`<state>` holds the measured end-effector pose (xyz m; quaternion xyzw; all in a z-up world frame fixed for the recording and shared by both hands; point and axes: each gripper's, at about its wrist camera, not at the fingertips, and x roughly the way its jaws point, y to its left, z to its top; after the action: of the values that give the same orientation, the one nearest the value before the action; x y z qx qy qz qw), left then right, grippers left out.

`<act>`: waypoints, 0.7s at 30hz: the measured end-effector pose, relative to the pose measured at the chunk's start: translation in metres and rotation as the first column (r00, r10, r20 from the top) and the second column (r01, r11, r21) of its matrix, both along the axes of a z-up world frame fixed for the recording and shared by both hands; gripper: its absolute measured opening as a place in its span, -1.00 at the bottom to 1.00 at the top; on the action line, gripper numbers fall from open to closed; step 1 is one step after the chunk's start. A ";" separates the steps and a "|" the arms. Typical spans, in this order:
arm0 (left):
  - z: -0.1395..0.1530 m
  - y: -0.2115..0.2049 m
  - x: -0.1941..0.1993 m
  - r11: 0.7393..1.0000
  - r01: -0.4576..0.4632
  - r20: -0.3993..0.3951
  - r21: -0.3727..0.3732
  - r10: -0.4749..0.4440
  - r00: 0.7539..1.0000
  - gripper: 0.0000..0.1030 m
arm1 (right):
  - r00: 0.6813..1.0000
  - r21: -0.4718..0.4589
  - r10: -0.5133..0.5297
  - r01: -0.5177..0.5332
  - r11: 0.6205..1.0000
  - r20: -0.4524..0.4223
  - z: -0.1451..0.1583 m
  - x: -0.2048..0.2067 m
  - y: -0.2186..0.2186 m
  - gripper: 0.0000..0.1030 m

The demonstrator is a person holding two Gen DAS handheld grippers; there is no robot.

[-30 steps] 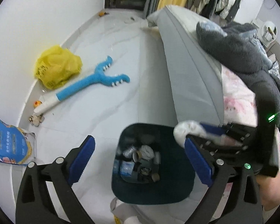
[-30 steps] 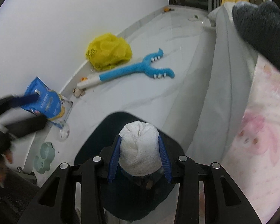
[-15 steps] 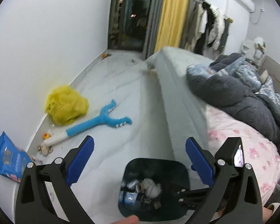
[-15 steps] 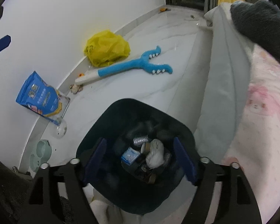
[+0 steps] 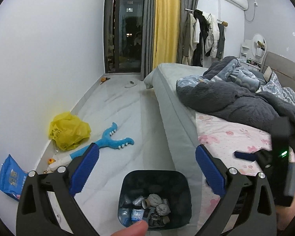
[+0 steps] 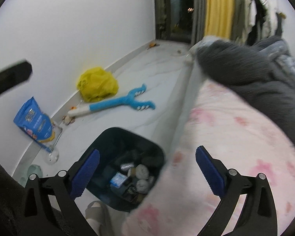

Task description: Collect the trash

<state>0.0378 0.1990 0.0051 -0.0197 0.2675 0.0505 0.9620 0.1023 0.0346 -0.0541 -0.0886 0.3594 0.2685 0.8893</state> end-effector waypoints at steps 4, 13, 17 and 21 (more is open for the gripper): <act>0.001 -0.015 -0.013 1.000 0.011 0.012 0.001 -0.011 1.000 0.94 | 0.995 0.013 -0.067 0.066 0.998 0.071 0.016 -0.014 -0.034 0.93; -0.002 -0.052 -0.037 0.999 0.028 0.047 0.037 -0.030 0.998 0.94 | 0.961 0.053 -0.195 0.189 0.981 0.197 0.048 -0.060 -0.116 0.93; -0.009 -0.069 -0.048 0.999 0.044 0.058 0.029 -0.045 0.997 0.94 | 0.948 0.071 -0.234 0.224 0.972 0.214 0.053 -0.074 -0.141 0.93; -0.018 -0.087 -0.054 0.997 0.066 0.051 0.034 -0.068 0.996 0.94 | 0.933 0.071 -0.280 0.271 0.960 0.226 0.054 -0.090 -0.172 0.93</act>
<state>-0.0160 0.1117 -0.0132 0.0033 0.2422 0.0221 0.9700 0.0125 -0.1373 0.0000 -0.0513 0.2561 0.1358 0.9557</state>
